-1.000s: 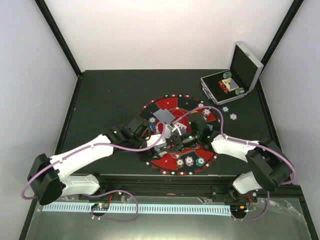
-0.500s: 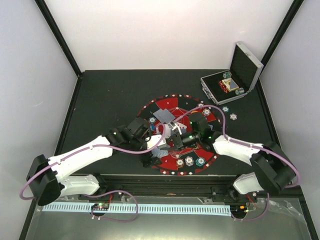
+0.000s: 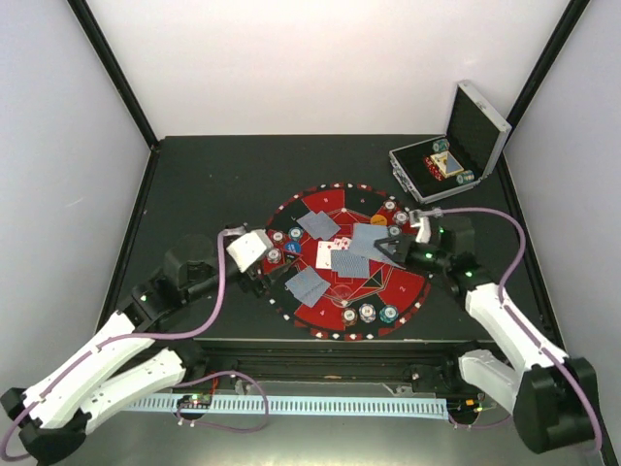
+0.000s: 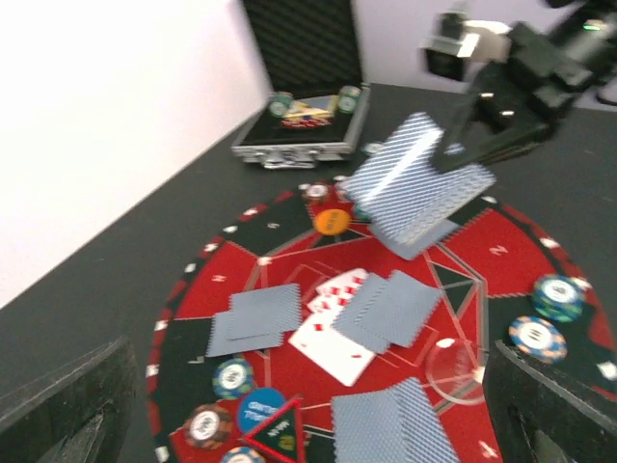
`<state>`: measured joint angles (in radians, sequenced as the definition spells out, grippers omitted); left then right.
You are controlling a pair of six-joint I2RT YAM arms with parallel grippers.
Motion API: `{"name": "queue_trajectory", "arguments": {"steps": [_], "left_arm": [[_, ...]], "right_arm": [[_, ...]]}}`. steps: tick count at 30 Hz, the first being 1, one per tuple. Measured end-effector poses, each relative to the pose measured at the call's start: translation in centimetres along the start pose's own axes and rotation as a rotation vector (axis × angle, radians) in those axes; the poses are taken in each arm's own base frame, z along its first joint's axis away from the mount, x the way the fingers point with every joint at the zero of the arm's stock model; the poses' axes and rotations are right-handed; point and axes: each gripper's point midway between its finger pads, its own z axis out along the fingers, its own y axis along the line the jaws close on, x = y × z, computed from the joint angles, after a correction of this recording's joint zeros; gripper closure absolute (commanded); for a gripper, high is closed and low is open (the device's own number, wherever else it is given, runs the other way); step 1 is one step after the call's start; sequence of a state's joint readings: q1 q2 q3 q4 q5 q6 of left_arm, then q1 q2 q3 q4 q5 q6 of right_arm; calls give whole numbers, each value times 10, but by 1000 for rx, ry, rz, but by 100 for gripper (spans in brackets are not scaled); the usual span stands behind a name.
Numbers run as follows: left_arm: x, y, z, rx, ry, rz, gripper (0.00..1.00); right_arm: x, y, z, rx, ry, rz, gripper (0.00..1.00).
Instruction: Distribute texas hold em gaming equipment
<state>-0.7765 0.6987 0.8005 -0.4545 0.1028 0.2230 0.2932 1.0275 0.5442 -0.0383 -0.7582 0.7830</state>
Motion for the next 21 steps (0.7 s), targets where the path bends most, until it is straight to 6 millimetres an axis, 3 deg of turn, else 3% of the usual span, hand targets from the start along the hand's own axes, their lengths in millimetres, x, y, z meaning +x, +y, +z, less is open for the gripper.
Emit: {"name": "queue_trajectory", "arguments": {"steps": [5,11,17,21], "left_arm": [[0,35,-6,-162,-12,-35,1],[15,57,-6,-286,38,-48,1],[17,60,-6,-309,40,-48,1],[18,60,-3,-307,48,-48,1]], "right_arm": [[-29,-58,-48,178,-235,92,99],[-39,-137,-118,382,-533,286,99],[-38,-173,-165,460,-759,397,99],[-37,-190,-173,465,-816,455,99]]}}
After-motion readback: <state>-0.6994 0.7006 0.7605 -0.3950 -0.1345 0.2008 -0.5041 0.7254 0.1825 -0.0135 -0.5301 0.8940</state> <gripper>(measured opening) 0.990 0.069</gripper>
